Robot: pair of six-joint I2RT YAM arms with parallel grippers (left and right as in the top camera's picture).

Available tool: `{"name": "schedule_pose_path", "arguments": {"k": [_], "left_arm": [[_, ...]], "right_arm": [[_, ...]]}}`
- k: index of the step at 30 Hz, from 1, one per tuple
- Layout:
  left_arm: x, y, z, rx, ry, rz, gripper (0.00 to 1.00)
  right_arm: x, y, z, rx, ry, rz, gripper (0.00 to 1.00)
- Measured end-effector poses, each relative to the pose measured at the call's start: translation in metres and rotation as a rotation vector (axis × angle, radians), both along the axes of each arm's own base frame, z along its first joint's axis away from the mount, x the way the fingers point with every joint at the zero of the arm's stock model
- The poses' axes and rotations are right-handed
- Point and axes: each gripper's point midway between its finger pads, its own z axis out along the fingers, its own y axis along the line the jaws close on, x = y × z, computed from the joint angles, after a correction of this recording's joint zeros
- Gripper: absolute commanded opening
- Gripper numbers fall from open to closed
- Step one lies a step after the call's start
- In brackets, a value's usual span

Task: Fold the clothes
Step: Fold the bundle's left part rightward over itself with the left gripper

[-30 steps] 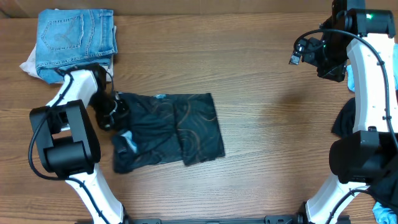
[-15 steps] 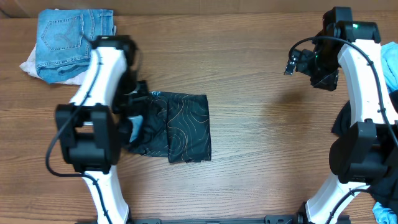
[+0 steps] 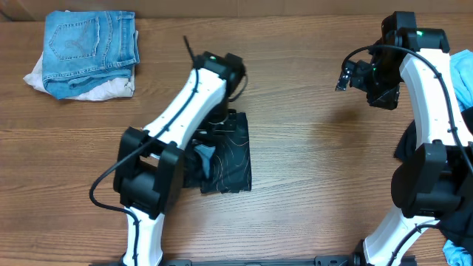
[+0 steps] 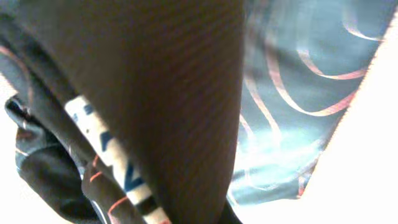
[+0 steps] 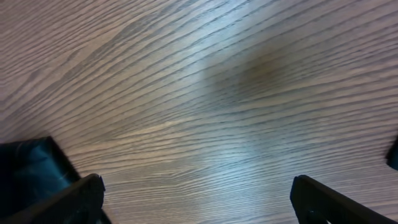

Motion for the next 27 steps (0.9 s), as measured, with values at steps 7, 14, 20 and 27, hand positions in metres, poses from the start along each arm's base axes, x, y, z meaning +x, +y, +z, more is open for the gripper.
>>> {"name": "schedule_pose_path", "arguments": {"k": [7, 14, 20, 27], "left_arm": [[0.013, -0.016, 0.022, -0.029, -0.068, -0.009, 0.06], [0.008, -0.02, 0.023, -0.036, -0.056, -0.001, 0.04], [0.001, -0.032, 0.023, -0.058, -0.042, -0.023, 0.04], [-0.014, -0.058, 0.023, -0.074, -0.038, -0.085, 0.13]], "right_arm": [[0.003, 0.003, 0.0, 0.02, -0.014, 0.003, 1.0], [-0.003, 0.005, -0.013, 0.027, 0.014, 0.003, 1.0], [-0.002, 0.007, -0.022, 0.044, 0.013, 0.005, 1.0], [-0.006, 0.011, -0.03, 0.064, 0.03, 0.006, 1.0]]}}
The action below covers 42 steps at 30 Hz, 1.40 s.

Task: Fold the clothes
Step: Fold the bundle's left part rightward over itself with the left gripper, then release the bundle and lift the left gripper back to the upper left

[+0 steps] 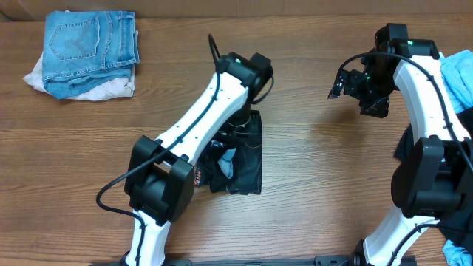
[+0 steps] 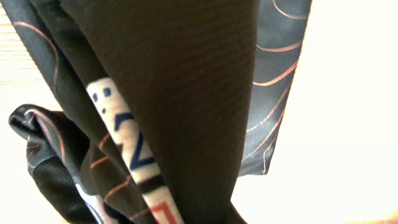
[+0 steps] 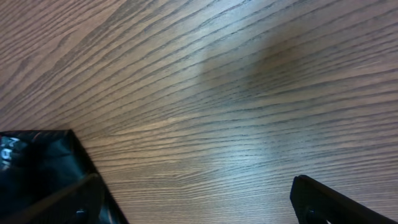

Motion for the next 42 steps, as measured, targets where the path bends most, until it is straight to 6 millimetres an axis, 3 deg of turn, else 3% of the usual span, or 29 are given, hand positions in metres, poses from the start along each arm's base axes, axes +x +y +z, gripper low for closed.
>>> {"name": "schedule_pose_path", "arguments": {"k": [12, 15, 17, 18, 19, 26, 31, 35, 39, 42], "left_arm": [[0.0, -0.034, -0.001, -0.097, -0.032, -0.019, 0.16], [-0.001, -0.043, -0.001, -0.125, -0.036, -0.028, 0.27], [0.0, -0.048, -0.001, -0.142, -0.04, -0.032, 0.57], [-0.001, -0.05, -0.001, -0.149, -0.042, -0.038, 0.79], [-0.001, -0.052, -0.001, -0.154, -0.042, -0.037, 0.89], [-0.003, -0.05, 0.002, -0.149, -0.031, -0.04, 0.9], [0.002, -0.027, 0.032, -0.059, -0.062, -0.028, 0.95], [0.025, 0.001, 0.068, -0.026, -0.137, 0.037, 1.0], [0.062, 0.051, 0.089, -0.027, -0.21, 0.179, 1.0], [0.078, 0.09, 0.09, -0.011, -0.216, 0.281, 1.0]], "right_arm": [[0.001, 0.002, 0.0, 0.014, -0.004, 0.001, 1.0], [0.002, 0.004, 0.001, 0.025, -0.008, 0.002, 1.0], [0.002, 0.005, 0.001, 0.032, -0.011, 0.003, 1.0], [0.003, 0.006, 0.001, 0.033, -0.012, 0.003, 1.0], [0.003, 0.006, 0.001, 0.035, -0.014, 0.003, 1.0], [0.004, 0.009, 0.002, 0.054, -0.018, 0.004, 1.0], [0.004, 0.014, 0.004, 0.086, -0.022, 0.008, 1.0], [0.004, 0.022, 0.006, 0.119, -0.024, 0.017, 1.0], [0.003, 0.039, 0.007, 0.134, -0.024, 0.054, 0.95], [0.001, 0.06, 0.007, 0.139, -0.027, 0.118, 0.91]]}}
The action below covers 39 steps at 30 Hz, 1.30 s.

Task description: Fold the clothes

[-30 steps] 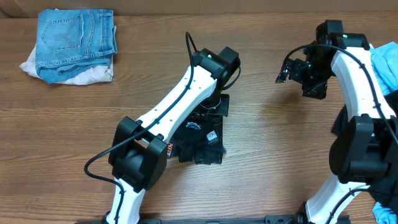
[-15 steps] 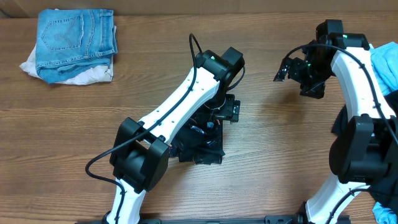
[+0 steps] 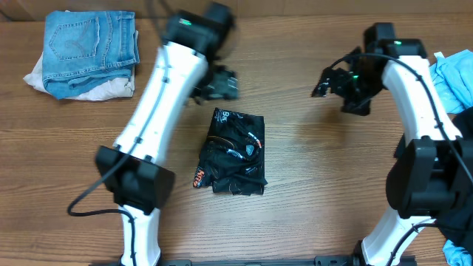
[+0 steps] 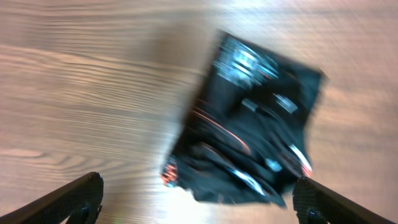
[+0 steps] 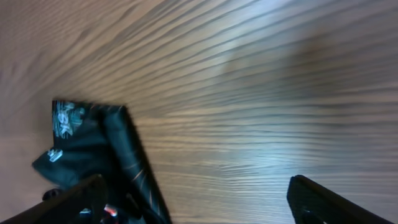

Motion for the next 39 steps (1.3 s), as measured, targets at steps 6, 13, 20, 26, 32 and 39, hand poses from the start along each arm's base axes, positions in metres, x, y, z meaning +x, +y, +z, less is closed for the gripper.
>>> {"name": "schedule_pose_path", "arguments": {"k": [6, 13, 20, 26, 32, 39], "left_arm": [[0.019, 0.083, 0.0, 0.022, -0.003, 0.201, 1.0], [0.016, 0.149, -0.008, 0.064, 0.028, 0.35, 1.0], [-0.002, 0.172, -0.037, 0.089, 0.131, 0.398, 1.0], [-0.007, 0.172, -0.062, 0.094, 0.174, 0.396, 1.0], [-0.014, 0.171, -0.075, 0.1, 0.211, 0.394, 1.0], [-0.017, 0.171, -0.079, 0.101, 0.223, 0.393, 1.0]], "right_arm": [[-0.004, 0.064, 0.002, 0.004, -0.066, 0.195, 0.84], [-0.012, 0.129, 0.0, -0.063, -0.173, 0.402, 0.77], [-0.03, 0.169, -0.009, -0.163, -0.224, 0.576, 0.77], [-0.041, 0.197, -0.023, -0.188, -0.239, 0.673, 0.75], [-0.042, 0.209, -0.024, -0.187, -0.268, 0.7, 0.73], [-0.04, 0.209, -0.048, -0.202, -0.23, 0.715, 0.55]]}}
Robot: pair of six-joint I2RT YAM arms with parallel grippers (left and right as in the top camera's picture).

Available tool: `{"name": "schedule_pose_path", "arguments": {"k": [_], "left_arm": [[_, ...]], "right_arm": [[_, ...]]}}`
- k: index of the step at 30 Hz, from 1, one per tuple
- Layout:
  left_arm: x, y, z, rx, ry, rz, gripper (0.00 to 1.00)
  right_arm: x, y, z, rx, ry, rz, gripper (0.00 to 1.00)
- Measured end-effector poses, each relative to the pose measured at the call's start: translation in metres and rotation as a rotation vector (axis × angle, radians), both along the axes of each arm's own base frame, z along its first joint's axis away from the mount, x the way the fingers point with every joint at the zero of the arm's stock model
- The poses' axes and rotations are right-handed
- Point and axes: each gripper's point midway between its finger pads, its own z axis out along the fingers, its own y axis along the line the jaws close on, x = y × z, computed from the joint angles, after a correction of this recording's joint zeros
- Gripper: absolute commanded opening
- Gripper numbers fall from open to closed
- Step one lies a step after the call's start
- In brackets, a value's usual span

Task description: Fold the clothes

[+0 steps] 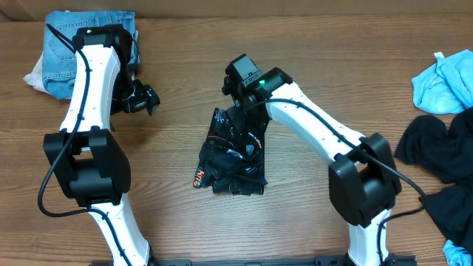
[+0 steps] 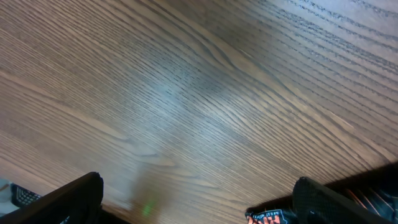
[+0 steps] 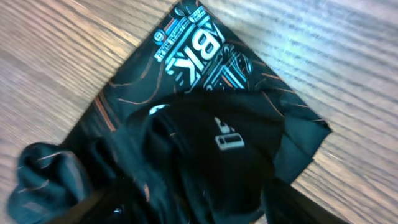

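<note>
A black sports garment with printed logos lies bunched in the middle of the wooden table. My right gripper hangs over its far end. In the right wrist view the garment fills the frame and the right gripper is open, its blurred fingers straddling the cloth. My left gripper is off to the far left, open over bare wood. In the left wrist view the left gripper holds nothing, and a corner of the garment shows at the bottom right.
Folded blue jeans sit on a white cloth at the far left corner, close to the left arm. A light blue cloth and a heap of dark clothes lie at the right edge.
My right gripper has moved from the right side of the table to over the garment's far end. My left gripper has moved left, towards the jeans. The garment lies as before.
My left gripper was first shut on the black garment at the table's middle, then held it slightly farther right. Later it was open above the garment, which lay bunched on the wood. Now the left gripper is far left and the right one is over the garment.
</note>
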Motion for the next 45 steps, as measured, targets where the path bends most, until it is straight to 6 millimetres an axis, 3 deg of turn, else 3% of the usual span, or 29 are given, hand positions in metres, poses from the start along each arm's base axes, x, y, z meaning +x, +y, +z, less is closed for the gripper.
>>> {"name": "schedule_pose_path", "arguments": {"k": [3, 6, 19, 21, 23, 28, 32, 36, 41, 45], "left_arm": [[0.001, 0.0, 0.0, 0.001, -0.003, 0.0, 1.0], [0.001, 0.0, 0.0, 0.0, -0.004, 0.0, 1.0], [0.001, 0.0, 0.0, 0.0, -0.004, -0.005, 1.0], [0.001, 0.0, 0.0, -0.001, -0.004, -0.007, 1.0], [0.001, 0.0, 0.0, -0.001, -0.004, -0.008, 1.0], [0.001, 0.0, 0.0, -0.002, -0.004, -0.01, 1.0], [0.001, 0.0, 0.0, -0.001, -0.004, -0.011, 1.0], [0.003, 0.0, 0.0, -0.001, -0.011, -0.01, 1.0], [0.007, 0.0, -0.001, 0.0, -0.028, -0.011, 1.0], [0.008, 0.001, -0.002, 0.001, -0.034, -0.01, 1.0]], "right_arm": [[0.004, 0.001, -0.007, -0.004, -0.005, 0.001, 0.26], [0.011, -0.002, -0.008, -0.02, -0.03, -0.03, 0.14], [0.049, -0.073, -0.009, -0.173, -0.097, -0.231, 0.11], [0.052, -0.086, -0.01, -0.202, -0.098, -0.276, 0.31], [0.053, -0.098, -0.01, -0.233, -0.095, -0.309, 0.34], [0.045, -0.12, -0.011, -0.292, -0.057, -0.369, 0.35], [0.022, -0.131, -0.011, -0.347, 0.032, -0.414, 0.35], [0.001, -0.122, 0.0, -0.305, 0.151, -0.436, 0.36], [-0.012, -0.072, 0.025, -0.05, 0.309, -0.432, 0.42], [-0.025, -0.043, 0.033, 0.067, 0.406, -0.436, 0.51]]}}
